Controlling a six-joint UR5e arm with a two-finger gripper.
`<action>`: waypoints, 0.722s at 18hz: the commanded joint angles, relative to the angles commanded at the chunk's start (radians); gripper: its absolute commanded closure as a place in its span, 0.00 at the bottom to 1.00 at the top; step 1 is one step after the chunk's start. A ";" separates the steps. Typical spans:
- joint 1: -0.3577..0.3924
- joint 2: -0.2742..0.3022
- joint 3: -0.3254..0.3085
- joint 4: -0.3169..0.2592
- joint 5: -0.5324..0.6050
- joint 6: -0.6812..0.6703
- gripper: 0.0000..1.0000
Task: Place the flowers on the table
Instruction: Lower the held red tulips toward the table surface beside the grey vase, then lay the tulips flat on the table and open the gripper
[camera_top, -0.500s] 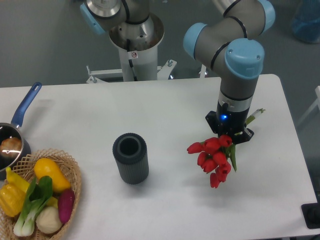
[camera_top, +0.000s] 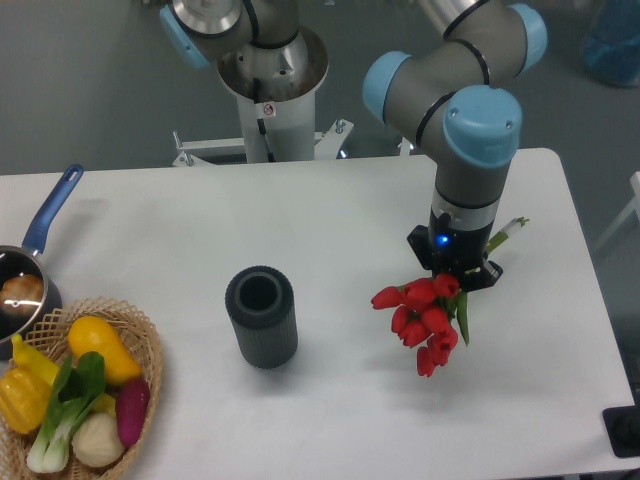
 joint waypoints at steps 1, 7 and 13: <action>-0.009 -0.011 -0.003 0.003 -0.001 0.000 0.84; -0.023 -0.037 -0.021 0.011 -0.008 -0.005 0.72; -0.022 -0.034 -0.038 0.021 -0.012 -0.002 0.00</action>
